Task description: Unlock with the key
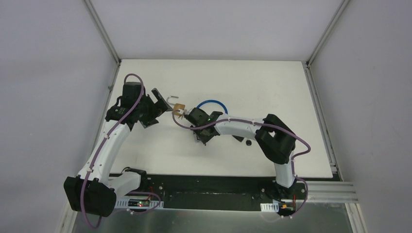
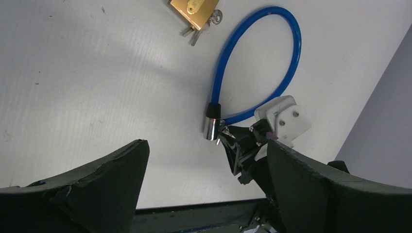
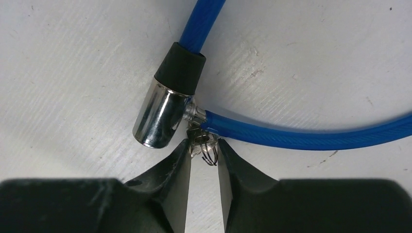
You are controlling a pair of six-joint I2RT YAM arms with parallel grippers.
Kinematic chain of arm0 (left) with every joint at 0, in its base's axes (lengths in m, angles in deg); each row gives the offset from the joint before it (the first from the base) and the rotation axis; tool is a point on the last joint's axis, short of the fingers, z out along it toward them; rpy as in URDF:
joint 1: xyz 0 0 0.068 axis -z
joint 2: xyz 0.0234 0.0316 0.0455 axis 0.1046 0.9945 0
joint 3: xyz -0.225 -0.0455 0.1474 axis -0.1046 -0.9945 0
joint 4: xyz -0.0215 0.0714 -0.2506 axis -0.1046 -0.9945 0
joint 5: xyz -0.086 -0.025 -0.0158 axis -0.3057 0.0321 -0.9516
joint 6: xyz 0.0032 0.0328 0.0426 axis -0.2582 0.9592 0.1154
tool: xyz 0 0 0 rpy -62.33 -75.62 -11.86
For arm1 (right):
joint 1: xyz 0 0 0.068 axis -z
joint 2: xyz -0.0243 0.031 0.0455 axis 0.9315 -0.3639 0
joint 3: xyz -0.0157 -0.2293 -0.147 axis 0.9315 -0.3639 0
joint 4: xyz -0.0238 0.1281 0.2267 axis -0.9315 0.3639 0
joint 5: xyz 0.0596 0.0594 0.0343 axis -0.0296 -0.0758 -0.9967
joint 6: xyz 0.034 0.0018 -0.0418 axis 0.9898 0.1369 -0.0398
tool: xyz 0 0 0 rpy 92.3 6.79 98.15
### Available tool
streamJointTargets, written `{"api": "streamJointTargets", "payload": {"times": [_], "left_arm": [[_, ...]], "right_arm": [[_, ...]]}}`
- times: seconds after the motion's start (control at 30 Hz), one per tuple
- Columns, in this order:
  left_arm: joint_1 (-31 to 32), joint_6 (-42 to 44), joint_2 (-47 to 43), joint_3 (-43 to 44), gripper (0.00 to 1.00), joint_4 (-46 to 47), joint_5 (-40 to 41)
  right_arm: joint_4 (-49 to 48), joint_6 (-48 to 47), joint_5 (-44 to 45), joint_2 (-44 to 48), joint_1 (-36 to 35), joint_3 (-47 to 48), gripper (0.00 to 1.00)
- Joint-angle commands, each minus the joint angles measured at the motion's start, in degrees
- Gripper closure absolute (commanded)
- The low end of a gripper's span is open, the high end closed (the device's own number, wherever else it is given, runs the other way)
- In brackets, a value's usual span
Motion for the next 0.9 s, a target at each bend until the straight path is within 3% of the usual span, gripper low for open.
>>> {"api": "streamJointTargets", "payload": {"times": [0.0,0.57,0.8,0.87], "left_arm": [[-0.15,0.47,-0.3,-0.31,0.05,1.64,1.02],[-0.09,-2.31,-1.18,-4.03,0.06,2.37,-1.41],[-0.12,-8.31,-1.18,-8.93,0.06,4.79,-4.42],[-0.09,-9.45,-1.34,-10.0,0.06,5.9,-5.18]], "right_arm": [[-1.47,-0.07,4.66,0.57,-0.41,-0.7,0.73],[-8.12,1.54,-5.07,10.25,0.07,-11.34,0.88],[-9.86,2.28,-5.61,13.35,0.09,-13.8,0.88],[-10.59,2.56,-5.83,13.96,0.03,-14.21,0.93]]}}
